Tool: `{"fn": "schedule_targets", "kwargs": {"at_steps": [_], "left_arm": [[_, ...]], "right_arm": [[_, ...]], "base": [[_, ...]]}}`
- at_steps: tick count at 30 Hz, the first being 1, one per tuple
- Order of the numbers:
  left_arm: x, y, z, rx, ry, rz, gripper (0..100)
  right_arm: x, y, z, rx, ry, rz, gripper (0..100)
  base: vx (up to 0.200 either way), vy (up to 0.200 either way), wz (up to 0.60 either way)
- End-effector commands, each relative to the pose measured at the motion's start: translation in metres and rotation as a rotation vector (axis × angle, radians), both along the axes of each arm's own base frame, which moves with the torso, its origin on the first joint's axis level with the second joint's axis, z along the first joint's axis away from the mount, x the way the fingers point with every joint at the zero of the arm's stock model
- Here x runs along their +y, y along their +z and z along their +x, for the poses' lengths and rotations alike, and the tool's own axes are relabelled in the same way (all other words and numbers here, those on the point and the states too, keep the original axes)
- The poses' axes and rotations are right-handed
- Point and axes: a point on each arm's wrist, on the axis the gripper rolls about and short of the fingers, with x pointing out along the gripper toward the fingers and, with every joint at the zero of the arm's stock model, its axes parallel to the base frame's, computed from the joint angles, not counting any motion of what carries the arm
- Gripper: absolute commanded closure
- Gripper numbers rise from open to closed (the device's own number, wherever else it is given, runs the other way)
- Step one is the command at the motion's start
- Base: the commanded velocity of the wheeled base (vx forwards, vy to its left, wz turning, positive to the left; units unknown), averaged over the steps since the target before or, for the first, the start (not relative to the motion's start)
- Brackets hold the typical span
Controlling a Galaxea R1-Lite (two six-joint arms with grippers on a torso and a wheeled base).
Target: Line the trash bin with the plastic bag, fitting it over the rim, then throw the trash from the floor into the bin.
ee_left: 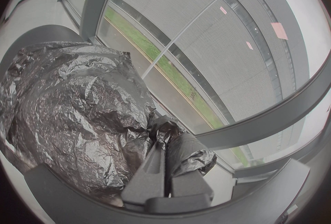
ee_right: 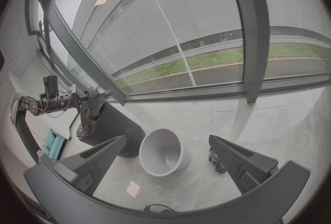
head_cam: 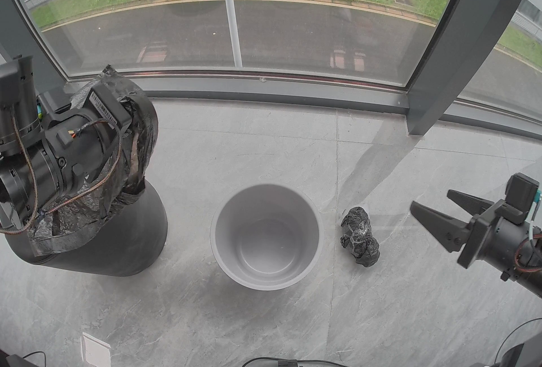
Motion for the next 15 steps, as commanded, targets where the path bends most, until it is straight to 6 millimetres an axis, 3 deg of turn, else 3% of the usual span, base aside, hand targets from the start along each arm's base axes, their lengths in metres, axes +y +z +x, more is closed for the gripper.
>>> {"fn": "schedule_targets", "kwargs": {"at_steps": [1, 10, 15], "left_arm": [[-0.027, 0.022, -0.004, 0.001, -0.107, -0.020, 100], [-0.027, 0.081, -0.014, -0.056, -0.217, -0.098, 100], [-0.025, 0.097, -0.017, -0.059, -0.284, -0.145, 100]], "right_arm": [[0.051, -0.004, 0.022, 0.030, 0.094, -0.047, 0], [0.105, 0.004, 0.041, 0.018, 0.174, -0.038, 0], [0.127, 0.001, 0.035, 0.026, 0.247, -0.040, 0]], "base": [[0.000, 0.000, 0.00], [0.000, 0.000, 0.00], [0.000, 0.000, 0.00]]}}
